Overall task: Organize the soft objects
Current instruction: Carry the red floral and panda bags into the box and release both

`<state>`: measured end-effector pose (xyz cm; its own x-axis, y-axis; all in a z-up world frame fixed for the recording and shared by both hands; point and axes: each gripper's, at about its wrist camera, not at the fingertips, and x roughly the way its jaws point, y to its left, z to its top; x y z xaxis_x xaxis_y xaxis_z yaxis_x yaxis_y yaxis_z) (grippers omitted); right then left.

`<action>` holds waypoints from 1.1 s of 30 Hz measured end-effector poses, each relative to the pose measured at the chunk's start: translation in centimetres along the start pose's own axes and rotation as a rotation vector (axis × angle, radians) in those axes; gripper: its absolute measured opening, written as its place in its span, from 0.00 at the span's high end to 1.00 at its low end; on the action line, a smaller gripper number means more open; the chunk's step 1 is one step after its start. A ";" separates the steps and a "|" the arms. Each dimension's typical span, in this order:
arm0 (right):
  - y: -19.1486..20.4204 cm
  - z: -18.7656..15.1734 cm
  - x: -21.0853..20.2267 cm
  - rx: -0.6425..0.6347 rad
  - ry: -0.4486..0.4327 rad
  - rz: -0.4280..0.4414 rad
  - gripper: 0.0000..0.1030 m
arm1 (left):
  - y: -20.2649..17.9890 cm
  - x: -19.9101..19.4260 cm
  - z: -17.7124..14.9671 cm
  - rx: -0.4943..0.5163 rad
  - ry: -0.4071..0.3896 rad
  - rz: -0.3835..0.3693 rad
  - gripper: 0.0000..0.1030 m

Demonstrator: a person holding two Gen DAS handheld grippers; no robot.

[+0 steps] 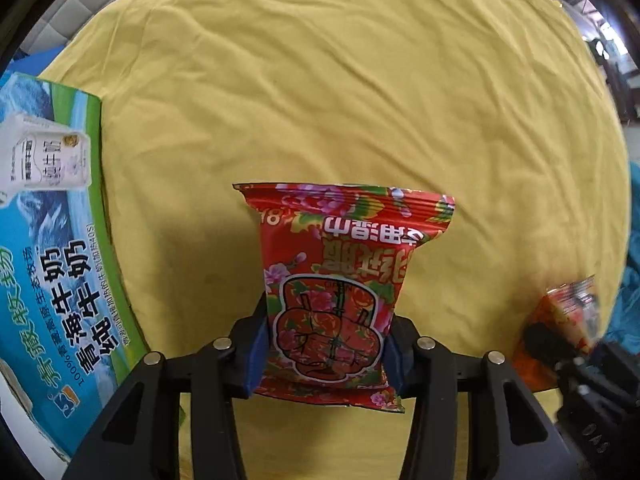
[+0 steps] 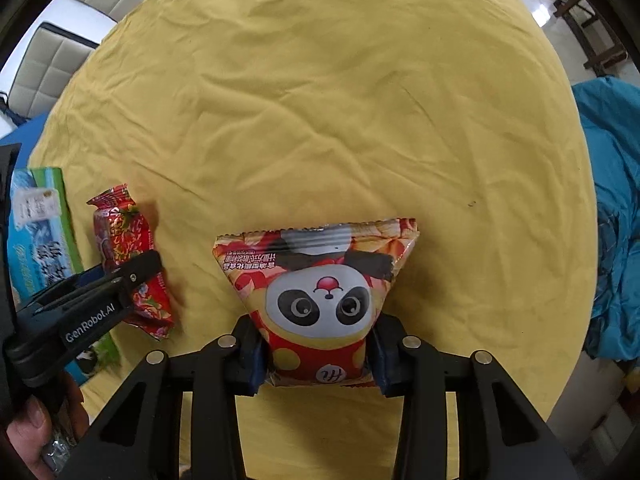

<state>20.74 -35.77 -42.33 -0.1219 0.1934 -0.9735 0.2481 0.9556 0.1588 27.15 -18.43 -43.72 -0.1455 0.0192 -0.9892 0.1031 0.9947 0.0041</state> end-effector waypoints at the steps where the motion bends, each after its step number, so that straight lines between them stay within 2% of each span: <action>1: 0.0 -0.1 0.2 -0.005 -0.001 -0.014 0.59 | -0.4 0.1 0.3 0.007 -0.004 0.011 0.54; 6: 0.4 0.2 1.2 0.001 0.008 -0.032 0.58 | -2.7 0.6 -1.2 0.031 -0.025 0.027 0.55; 8: 0.6 0.3 1.4 -0.001 0.011 -0.043 0.58 | -3.3 0.6 -0.7 0.030 -0.024 0.024 0.57; 9: 0.8 0.3 1.4 -0.003 0.008 -0.051 0.58 | -3.4 0.3 -1.7 0.029 -0.025 0.020 0.57; 13: 1.1 0.0 1.2 -0.012 -0.014 -0.062 0.61 | -0.7 -0.4 -1.8 0.013 -0.029 0.019 0.58; 21: 3.9 -1.8 0.0 -0.025 -0.062 -0.034 0.63 | 0.3 -0.6 -3.6 -0.002 -0.059 0.010 0.59; 33: 6.0 -5.2 -7.0 -0.047 -0.194 0.026 0.64 | 1.6 -8.8 -7.2 0.039 -0.238 -0.042 0.59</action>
<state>18.08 -30.20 -33.74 0.0724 0.1758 -0.9818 0.2033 0.9611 0.1871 21.46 -16.32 -34.00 0.0852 -0.0507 -0.9951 0.1406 0.9893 -0.0384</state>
